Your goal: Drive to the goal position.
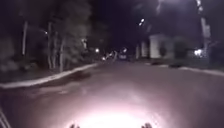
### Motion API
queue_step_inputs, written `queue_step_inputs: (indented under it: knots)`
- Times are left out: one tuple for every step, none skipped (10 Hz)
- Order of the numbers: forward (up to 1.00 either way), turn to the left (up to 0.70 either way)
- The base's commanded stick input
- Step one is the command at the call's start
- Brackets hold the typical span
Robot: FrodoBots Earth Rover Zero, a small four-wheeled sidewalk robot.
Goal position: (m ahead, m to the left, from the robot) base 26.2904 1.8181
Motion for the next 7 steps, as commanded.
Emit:
queue_step_inputs:
  knots:
    - [0.85,0.00]
    - [0.85,0.00]
    - [0.85,0.00]
    - [0.85,0.00]
    - [0.85,0.00]
    - [0.85,0.00]
    - [0.85,0.00]
